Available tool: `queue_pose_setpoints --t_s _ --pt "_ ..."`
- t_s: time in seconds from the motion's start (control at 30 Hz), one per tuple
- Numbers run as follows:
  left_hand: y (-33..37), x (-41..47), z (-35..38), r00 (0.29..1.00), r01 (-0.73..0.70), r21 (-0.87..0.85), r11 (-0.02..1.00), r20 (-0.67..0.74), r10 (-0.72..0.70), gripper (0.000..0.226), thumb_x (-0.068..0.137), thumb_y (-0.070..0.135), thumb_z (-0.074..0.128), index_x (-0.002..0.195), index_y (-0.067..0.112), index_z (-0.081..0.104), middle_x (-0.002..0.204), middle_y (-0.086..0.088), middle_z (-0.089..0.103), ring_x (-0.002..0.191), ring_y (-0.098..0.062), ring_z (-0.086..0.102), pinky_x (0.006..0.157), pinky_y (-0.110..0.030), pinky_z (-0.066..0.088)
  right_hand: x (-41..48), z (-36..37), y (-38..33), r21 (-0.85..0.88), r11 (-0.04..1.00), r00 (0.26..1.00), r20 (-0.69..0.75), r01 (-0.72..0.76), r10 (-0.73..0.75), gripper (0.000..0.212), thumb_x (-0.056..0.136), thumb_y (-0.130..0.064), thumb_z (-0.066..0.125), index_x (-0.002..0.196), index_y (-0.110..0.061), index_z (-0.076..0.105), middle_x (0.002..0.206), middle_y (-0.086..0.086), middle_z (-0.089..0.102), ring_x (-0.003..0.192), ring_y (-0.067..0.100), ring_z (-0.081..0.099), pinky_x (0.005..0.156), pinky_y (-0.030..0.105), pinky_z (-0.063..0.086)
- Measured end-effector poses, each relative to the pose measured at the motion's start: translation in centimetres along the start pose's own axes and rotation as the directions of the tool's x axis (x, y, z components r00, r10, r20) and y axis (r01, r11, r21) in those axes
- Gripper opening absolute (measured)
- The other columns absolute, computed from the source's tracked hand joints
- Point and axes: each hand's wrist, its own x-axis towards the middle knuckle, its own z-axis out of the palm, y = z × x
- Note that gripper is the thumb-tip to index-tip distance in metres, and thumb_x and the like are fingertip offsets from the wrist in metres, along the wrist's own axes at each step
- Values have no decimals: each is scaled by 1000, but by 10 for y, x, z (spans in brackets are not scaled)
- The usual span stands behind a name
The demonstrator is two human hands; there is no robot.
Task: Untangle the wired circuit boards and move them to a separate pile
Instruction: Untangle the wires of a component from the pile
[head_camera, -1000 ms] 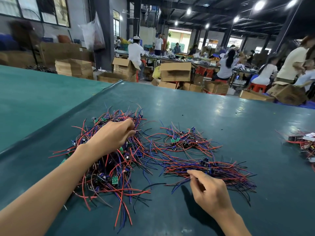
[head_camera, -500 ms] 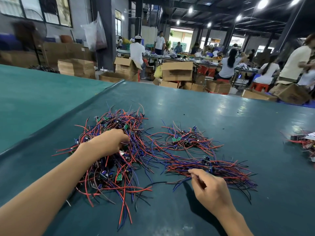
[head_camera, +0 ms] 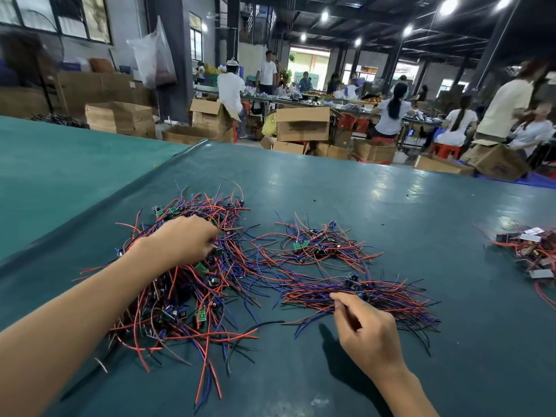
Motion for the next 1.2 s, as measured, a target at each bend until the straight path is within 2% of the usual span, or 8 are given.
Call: queue_pose_setpoints --t_s 0.17,0.23,0.33,0.53,0.8,1.0,1.13,1.2 --pt "-17 0 -27 981 65 -338 939 192 1 16 76 34 83 83 23 74 79 6 70 77 -13 62 62 -24 43 0 1 1 -13 999 1000 5 31 -31 19 85 -9 66 97 -2 78 83 0 77 70 -10 58 69 -1 42" --pt "-19 0 -34 993 68 -349 935 115 -30 20 76 31 84 91 25 71 82 6 68 81 -16 60 63 -23 41 1 0 1 1 999 999 -8 42 -42 19 85 -11 65 96 -3 79 87 0 78 68 0 67 66 6 49" --pt "-21 3 -37 994 95 -301 949 -29 -108 34 86 28 72 117 25 60 95 4 68 96 -22 61 85 -34 44 1 0 -2 35 999 999 -21 29 -28 27 89 -21 58 93 -6 79 83 -5 77 65 0 65 64 9 49" --pt "-8 -11 -38 898 66 6 998 -436 -56 14 94 18 53 98 29 62 95 8 67 94 -23 58 90 -42 30 1 -3 -3 57 998 1000 -5 11 -10 28 90 -23 57 94 -7 79 80 -7 75 62 -2 63 57 15 51" --pt "-16 -17 -47 758 24 -145 989 -642 -113 51 76 -11 60 120 13 66 98 -9 53 86 -32 60 88 -46 28 1 -2 -4 12 1000 1000 25 -7 6 18 85 -12 66 94 -5 79 78 -6 75 67 -10 55 66 -1 41" --pt "-33 -16 -59 616 22 -188 982 -771 -161 53 81 2 76 129 13 57 96 -11 58 84 -35 59 85 -44 29 1 -3 -4 5 1000 997 75 -9 9 18 81 -7 68 95 -6 79 78 -8 74 62 -8 57 61 2 42" --pt "-41 -16 -68 621 -279 79 957 -746 242 50 76 -3 80 123 8 65 94 -11 59 86 -33 60 85 -47 40 3 -7 -8 31 999 989 141 -41 36 19 82 2 74 98 -7 78 77 -12 72 60 -7 58 56 6 45" --pt "-40 -18 -72 619 -390 119 913 -700 356 54 73 -8 79 123 7 66 93 -10 61 84 -32 60 84 -47 45 5 -10 -9 50 996 981 186 -69 59 24 82 5 75 102 -9 77 69 -26 61 53 -9 51 52 5 39"
